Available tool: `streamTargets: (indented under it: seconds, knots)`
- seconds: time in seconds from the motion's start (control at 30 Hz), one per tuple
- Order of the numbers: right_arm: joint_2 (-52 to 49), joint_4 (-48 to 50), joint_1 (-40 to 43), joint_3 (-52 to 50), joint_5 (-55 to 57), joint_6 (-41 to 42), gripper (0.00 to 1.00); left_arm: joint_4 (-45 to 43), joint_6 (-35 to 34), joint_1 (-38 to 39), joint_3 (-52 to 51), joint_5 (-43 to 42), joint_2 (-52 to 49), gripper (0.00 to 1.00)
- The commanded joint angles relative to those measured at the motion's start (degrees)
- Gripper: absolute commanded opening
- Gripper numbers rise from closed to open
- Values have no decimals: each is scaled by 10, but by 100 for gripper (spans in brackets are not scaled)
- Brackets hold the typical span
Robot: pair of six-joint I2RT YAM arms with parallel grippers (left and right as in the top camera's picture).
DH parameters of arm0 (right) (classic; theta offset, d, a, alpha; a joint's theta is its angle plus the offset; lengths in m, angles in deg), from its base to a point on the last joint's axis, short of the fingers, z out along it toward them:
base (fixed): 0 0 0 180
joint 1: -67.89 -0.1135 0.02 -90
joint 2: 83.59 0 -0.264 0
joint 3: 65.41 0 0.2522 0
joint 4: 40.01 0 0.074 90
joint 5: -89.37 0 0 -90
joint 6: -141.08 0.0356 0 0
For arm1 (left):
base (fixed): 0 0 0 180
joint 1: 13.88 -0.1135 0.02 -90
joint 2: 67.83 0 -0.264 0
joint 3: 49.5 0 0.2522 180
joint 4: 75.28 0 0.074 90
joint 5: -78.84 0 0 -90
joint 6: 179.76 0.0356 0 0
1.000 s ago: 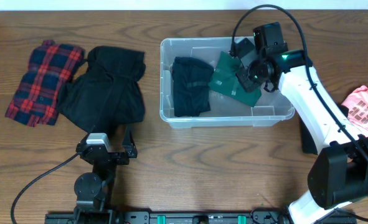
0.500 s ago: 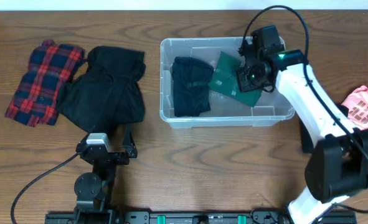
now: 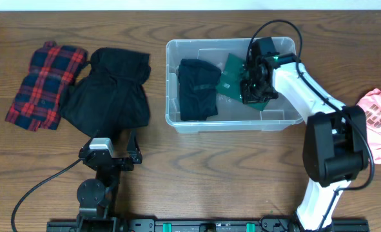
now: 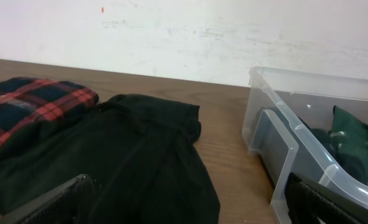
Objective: Pack container
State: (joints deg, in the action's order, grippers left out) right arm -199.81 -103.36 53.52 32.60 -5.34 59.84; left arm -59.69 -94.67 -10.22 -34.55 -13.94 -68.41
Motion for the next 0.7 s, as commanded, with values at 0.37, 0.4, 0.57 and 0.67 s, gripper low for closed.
streamTargets:
  seconds: [0.37,0.4,0.57,0.67]
  knots:
    - [-18,51,-2,0,114,-41,1,20,-1,3,-10,9,3,98]
    - [-18,55,-2,0,114,-41,1,20,-1,3,-10,9,3,98]
    - [-18,90,-2,0,114,-41,2,20,-1,3,-10,9,3,98]
    - [-18,111,-2,0,114,-42,3,20,-1,3,-10,9,3,98]
